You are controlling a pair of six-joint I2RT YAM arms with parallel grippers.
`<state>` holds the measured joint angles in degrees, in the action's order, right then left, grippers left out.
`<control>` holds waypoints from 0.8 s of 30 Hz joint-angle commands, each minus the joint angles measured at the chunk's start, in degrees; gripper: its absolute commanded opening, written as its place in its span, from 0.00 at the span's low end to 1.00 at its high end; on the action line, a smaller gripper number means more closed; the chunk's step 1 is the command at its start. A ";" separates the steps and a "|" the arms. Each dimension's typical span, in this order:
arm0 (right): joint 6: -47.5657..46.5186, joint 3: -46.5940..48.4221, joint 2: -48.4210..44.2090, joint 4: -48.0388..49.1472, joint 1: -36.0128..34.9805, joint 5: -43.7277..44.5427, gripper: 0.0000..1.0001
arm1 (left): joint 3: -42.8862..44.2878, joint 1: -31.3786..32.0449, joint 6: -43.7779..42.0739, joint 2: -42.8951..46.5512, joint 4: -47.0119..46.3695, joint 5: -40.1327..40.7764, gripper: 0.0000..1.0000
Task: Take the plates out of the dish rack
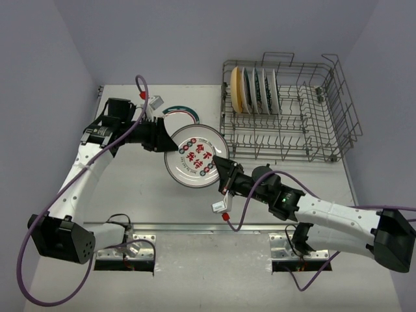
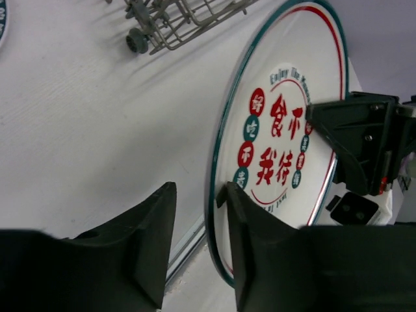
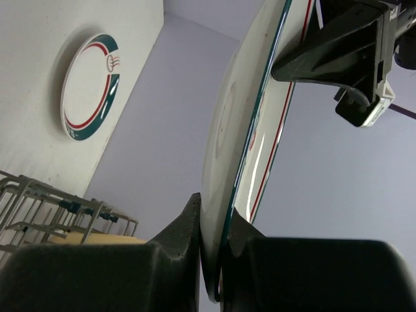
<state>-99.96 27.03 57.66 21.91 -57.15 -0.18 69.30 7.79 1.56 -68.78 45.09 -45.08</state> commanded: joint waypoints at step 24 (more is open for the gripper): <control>34.62 9.20 -3.32 -12.97 4.23 18.89 0.99 | 8.99 -22.05 19.45 -23.66 -25.72 -8.34 0.00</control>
<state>-82.82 26.86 54.31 18.48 -55.18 14.06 75.26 -14.90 12.07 -88.74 32.00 -52.41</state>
